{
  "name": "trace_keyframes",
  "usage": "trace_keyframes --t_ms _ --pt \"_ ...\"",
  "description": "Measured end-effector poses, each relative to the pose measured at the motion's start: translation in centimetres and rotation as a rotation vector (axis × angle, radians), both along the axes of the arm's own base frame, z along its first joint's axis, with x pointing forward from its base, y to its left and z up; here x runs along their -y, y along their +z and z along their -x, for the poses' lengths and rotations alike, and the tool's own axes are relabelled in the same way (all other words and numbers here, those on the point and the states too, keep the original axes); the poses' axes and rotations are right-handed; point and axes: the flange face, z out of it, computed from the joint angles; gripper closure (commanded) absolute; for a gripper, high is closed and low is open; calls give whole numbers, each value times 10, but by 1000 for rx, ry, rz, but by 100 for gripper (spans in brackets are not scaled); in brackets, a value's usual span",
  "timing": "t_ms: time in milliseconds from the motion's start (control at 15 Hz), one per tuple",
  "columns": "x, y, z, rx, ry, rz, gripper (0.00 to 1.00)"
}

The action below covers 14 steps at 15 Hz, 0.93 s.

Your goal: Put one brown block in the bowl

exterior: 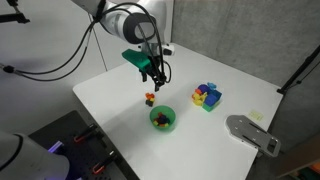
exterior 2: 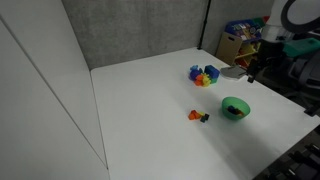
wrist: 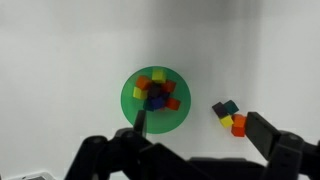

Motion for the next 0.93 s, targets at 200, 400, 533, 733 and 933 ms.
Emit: trace_keyframes --t_ms 200,400,533,733,933 --pt "-4 49 20 12 27 -28 0" --pt "-12 96 40 21 46 -25 0" --pt "-19 125 53 38 60 -14 0" --pt "-30 159 70 70 76 0 0" --pt "-34 181 83 96 74 6 0"
